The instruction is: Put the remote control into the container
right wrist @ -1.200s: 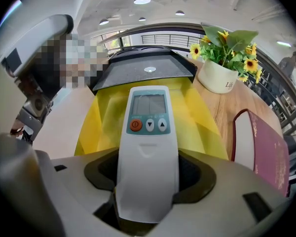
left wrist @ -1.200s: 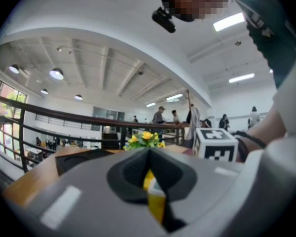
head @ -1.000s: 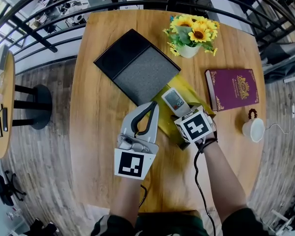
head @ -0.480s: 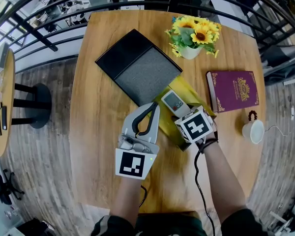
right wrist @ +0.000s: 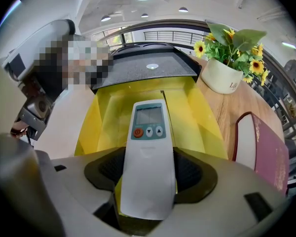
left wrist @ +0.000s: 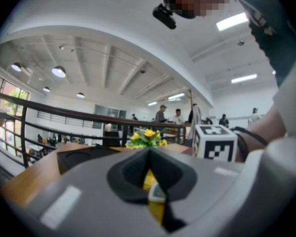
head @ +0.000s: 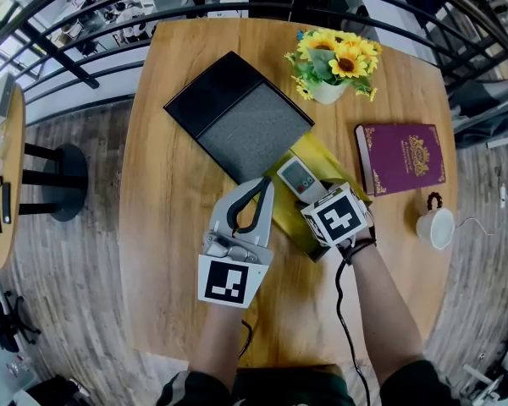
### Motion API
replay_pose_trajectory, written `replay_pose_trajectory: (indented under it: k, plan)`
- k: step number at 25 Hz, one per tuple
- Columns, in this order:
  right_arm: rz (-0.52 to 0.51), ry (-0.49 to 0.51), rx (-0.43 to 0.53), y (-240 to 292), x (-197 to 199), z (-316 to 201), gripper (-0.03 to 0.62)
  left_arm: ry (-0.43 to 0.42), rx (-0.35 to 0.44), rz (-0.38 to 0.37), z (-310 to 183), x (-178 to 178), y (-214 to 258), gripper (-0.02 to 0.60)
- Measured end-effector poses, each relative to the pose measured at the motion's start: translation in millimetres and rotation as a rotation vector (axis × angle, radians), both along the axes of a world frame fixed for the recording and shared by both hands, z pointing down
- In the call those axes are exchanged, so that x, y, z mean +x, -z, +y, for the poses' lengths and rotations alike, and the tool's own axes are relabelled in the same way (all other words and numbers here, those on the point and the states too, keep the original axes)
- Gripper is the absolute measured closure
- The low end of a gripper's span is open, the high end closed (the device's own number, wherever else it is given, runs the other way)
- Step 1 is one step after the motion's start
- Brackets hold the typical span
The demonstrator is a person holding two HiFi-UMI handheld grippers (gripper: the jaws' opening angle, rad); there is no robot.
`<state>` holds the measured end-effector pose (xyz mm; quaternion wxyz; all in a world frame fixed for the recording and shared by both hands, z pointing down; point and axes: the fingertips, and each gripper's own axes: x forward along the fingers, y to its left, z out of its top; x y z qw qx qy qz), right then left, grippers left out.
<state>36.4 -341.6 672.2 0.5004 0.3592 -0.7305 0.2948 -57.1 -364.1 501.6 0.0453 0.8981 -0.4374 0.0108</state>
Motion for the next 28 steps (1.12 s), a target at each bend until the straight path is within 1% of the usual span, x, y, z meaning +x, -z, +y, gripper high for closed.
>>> replay_pose_trajectory:
  k: [18,22,28]
  plan:
    - [-0.008,0.003,-0.010,-1,0,0,0.309,-0.004,-0.004,0.002,3,1,-1,0.586]
    - [-0.010,0.004,-0.013,0,-1,-3,0.309,0.001,-0.006,0.014,2,2,1,0.586]
    - [-0.020,-0.001,-0.014,-1,1,-3,0.304,-0.026,0.007,-0.001,6,10,0,0.586]
